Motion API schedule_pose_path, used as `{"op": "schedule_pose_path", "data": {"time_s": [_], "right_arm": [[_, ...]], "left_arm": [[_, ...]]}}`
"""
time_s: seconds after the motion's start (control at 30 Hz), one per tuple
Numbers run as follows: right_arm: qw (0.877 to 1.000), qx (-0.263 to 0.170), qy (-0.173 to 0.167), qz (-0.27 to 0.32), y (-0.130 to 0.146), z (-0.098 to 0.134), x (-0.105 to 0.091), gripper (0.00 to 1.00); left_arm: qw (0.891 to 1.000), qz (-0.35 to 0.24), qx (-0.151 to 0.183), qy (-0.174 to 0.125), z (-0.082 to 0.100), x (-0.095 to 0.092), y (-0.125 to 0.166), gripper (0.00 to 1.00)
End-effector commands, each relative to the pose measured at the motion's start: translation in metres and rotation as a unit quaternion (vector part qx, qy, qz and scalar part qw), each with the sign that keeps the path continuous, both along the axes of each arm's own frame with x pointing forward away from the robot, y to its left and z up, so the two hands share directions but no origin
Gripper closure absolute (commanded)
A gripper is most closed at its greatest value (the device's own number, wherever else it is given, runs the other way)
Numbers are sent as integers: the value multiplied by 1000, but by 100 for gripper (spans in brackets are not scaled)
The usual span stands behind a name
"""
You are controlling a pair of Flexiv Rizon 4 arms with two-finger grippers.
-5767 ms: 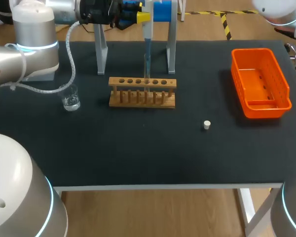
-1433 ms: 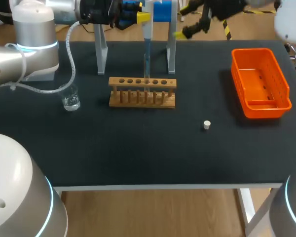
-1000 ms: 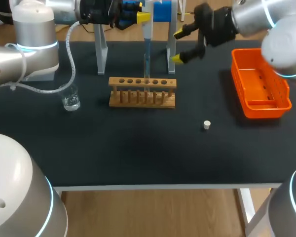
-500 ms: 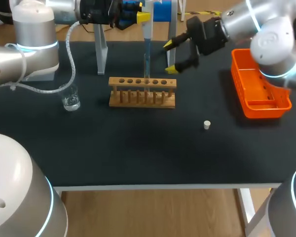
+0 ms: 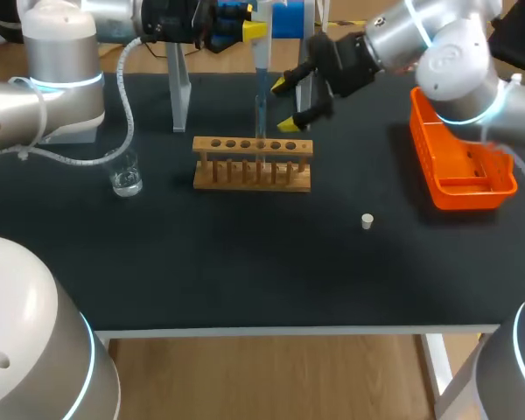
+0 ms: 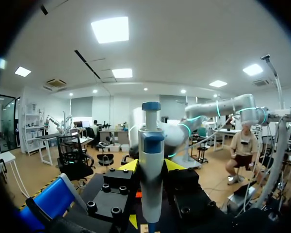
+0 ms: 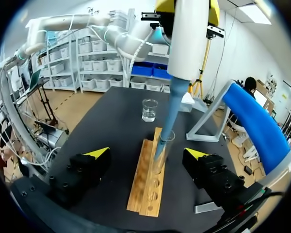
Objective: Invert the test tube, pick up the pipette, mount the tip to pipette, aspirate from beaker and dispense into the tube, eject the tip, return the pipette, and cap with the stopper.
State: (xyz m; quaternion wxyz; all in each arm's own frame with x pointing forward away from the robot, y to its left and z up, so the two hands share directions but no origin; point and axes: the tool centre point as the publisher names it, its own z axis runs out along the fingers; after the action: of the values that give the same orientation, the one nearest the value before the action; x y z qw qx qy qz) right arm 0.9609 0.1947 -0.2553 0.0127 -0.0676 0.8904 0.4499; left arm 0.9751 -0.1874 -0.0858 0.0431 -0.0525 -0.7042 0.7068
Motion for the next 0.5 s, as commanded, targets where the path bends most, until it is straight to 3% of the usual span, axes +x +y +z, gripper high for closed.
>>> {"op": "schedule_pose_path", "data": {"time_s": [0.03,0.3,0.5], "right_arm": [[1000,-4,9,1,9,-8,7,0],[999,17,17,-27,19,-19,7,0],[999,-1,20,-29,27,-31,6,0]], "left_arm": [[1000,-1,1,0,1,1,0,100],[1000,-1,1,0,1,1,0,100],[1000,-1,1,0,1,1,0,100]]}}
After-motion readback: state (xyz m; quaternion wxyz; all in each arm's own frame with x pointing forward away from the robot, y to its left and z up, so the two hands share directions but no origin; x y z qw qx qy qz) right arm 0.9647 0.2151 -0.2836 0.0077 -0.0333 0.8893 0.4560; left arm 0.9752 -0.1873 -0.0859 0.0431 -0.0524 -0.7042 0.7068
